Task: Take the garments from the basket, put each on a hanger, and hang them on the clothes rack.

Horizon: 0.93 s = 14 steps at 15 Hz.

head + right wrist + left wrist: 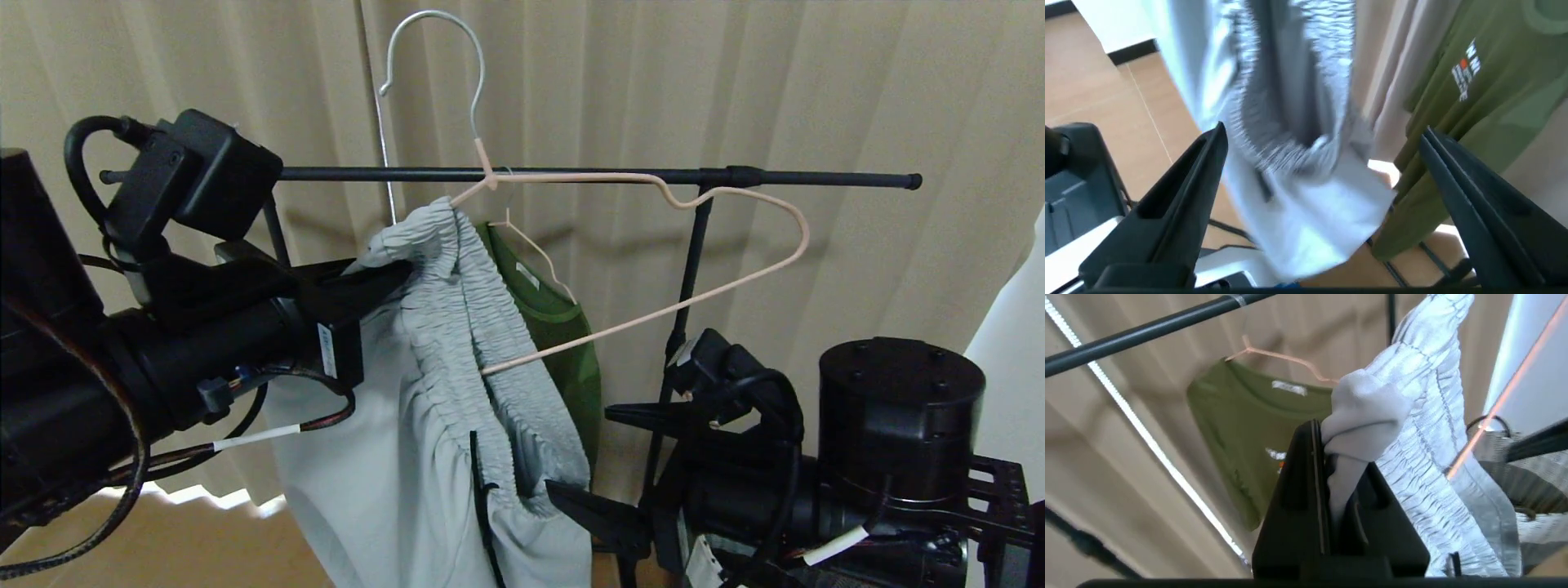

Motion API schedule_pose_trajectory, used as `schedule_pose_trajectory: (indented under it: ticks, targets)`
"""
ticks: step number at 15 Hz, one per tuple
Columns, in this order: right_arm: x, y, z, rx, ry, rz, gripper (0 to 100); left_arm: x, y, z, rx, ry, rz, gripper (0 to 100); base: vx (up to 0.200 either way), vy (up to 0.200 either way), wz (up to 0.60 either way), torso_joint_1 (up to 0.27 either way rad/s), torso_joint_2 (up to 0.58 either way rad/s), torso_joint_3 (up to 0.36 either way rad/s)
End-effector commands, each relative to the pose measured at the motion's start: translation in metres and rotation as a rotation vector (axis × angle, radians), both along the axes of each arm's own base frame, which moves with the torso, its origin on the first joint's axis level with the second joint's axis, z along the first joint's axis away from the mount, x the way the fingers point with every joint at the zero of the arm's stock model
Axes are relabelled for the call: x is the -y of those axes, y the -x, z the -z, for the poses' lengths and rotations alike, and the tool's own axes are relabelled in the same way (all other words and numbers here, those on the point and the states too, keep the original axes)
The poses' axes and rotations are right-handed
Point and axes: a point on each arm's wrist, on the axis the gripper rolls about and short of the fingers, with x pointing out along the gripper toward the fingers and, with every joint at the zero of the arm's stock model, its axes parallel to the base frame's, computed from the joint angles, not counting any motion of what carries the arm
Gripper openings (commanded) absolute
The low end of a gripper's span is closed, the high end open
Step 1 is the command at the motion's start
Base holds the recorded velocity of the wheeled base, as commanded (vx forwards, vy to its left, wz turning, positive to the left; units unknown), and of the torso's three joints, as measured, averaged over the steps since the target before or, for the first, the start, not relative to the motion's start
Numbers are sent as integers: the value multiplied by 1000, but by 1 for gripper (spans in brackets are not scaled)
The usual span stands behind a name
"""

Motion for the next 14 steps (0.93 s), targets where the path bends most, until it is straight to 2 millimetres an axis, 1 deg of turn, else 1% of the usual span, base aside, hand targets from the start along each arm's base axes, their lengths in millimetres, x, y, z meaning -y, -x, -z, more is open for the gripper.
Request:
schedule_pose_trajectory:
  ticks: [1, 3, 4, 6, 8, 10, 12, 13, 14]
  targets:
    - [-6, -7, 12, -27, 33, 14, 100, -1, 4, -4, 15, 9, 8, 0, 0, 0, 0, 0, 0, 0]
    - [-8, -10, 17, -38, 47, 19, 100, -2, 6, -5, 17, 13, 11, 0, 0, 0, 0, 0, 0, 0]
    - [-8, -12, 20, -46, 53, 25, 0, -2, 8, -6, 22, 17, 12, 0, 0, 0, 0, 0, 0, 0]
    - [-9, -14, 21, -49, 56, 27, 0, -2, 11, -8, 30, 22, 26, 0, 0, 0, 0, 0, 0, 0]
    - [-6, -15, 21, -46, 59, 45, 0, -3, 13, -9, 34, 24, 26, 0, 0, 0, 0, 0, 0, 0]
    - [0, -17, 22, -38, 71, 101, 0, -4, 12, -5, 25, 15, 16, 0, 0, 0, 0, 0, 0, 0]
    - [14, -21, 17, -23, 68, 173, 0, -8, 10, -1, 18, -5, -10, 0, 0, 0, 0, 0, 0, 0]
    - [23, -23, 10, -5, 50, 202, 0, -15, 5, 3, 17, -27, -48, 0, 0, 0, 0, 0, 0, 0]
    - [27, -24, 5, 10, 39, 215, 0, -20, 3, 6, 14, -48, -70, 0, 0, 0, 0, 0, 0, 0]
